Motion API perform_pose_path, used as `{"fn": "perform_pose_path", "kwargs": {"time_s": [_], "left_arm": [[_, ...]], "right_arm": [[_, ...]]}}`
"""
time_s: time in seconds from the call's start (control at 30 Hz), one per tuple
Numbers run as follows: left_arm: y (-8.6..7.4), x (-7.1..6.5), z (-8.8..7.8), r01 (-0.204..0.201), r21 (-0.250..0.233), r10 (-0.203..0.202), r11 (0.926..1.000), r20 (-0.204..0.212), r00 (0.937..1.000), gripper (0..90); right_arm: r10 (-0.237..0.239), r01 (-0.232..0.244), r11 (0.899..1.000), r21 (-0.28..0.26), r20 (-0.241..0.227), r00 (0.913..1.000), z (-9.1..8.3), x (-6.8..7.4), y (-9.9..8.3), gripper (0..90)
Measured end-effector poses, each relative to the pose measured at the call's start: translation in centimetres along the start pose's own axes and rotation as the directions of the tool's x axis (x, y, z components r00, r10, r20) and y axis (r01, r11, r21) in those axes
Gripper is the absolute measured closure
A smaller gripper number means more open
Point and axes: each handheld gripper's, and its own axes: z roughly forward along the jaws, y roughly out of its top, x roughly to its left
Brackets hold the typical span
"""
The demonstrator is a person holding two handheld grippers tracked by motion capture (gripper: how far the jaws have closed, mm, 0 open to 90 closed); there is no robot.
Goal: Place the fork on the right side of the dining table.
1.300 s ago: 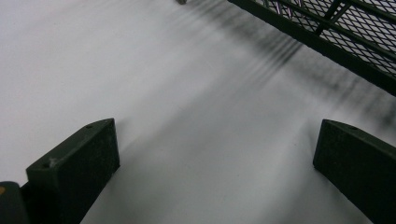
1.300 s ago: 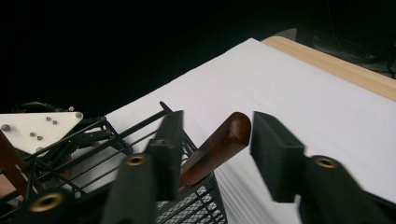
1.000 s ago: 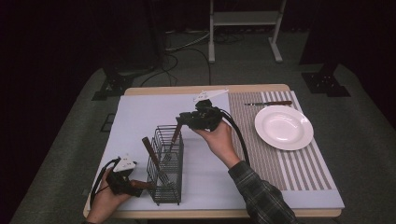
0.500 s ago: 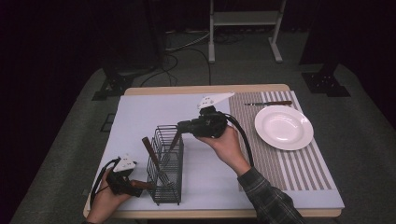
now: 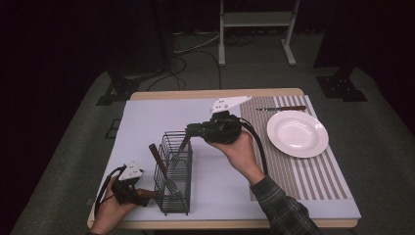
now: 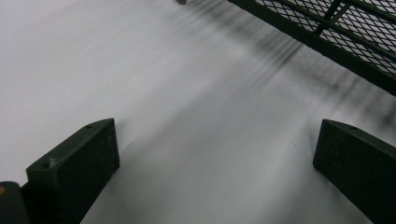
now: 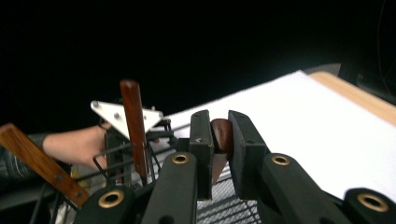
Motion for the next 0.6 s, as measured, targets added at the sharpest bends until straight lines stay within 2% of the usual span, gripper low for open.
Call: {"fn": "perform_pose_path", "kwargs": {"time_s": [0.6], "left_arm": [[0.0, 0.0, 0.0, 0.004, -0.002, -0.004, 1.0000, 0.001, 1.0000, 0.0]], "right_arm": [[-0.044, 0.051, 0.991, -0.123, 0.058, 0.9973, -5.3, 0.9, 3.1, 80.2]]}}
